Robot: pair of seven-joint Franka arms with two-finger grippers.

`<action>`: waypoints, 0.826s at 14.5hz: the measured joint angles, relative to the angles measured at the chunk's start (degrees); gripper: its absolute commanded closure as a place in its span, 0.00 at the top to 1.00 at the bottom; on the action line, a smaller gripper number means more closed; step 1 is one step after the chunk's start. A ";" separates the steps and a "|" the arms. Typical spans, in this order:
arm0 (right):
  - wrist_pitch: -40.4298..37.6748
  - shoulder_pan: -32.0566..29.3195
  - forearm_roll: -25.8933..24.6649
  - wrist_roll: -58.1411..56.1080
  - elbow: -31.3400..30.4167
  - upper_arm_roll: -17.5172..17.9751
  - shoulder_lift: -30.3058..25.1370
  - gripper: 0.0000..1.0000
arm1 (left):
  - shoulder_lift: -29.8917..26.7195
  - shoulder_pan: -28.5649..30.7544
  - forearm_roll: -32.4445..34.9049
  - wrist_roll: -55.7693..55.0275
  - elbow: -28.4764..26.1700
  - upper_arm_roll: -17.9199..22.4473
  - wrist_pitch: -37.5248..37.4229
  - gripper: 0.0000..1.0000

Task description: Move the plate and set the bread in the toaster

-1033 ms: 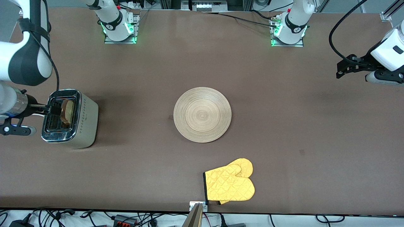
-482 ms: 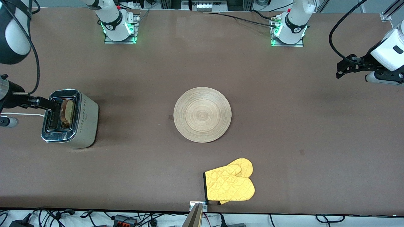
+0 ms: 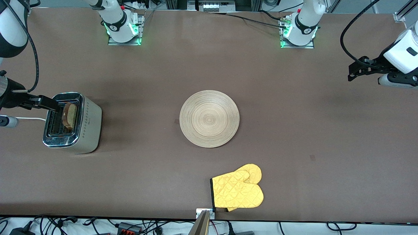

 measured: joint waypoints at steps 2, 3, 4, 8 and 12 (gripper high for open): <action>1.43 -0.82 0.08 -0.08 0.01 0.34 -0.01 1.00 | 0.00 0.00 0.00 0.00 0.00 0.00 0.00 1.00; 2.10 -2.77 0.20 -0.08 0.02 1.95 -0.10 1.00 | 0.00 0.00 0.00 0.00 0.00 0.00 0.00 1.00; 2.39 -5.70 0.22 -0.08 0.04 4.62 -0.26 1.00 | 0.00 0.00 0.00 0.00 0.00 0.00 0.00 1.00; 2.48 -13.21 0.22 -0.66 0.05 10.63 -1.62 1.00 | 0.00 -0.01 0.00 0.00 0.00 0.00 0.00 1.00; 2.43 -13.67 -0.33 -2.10 -1.10 11.48 -2.90 1.00 | 0.00 -0.01 0.00 0.00 0.00 0.00 0.00 1.00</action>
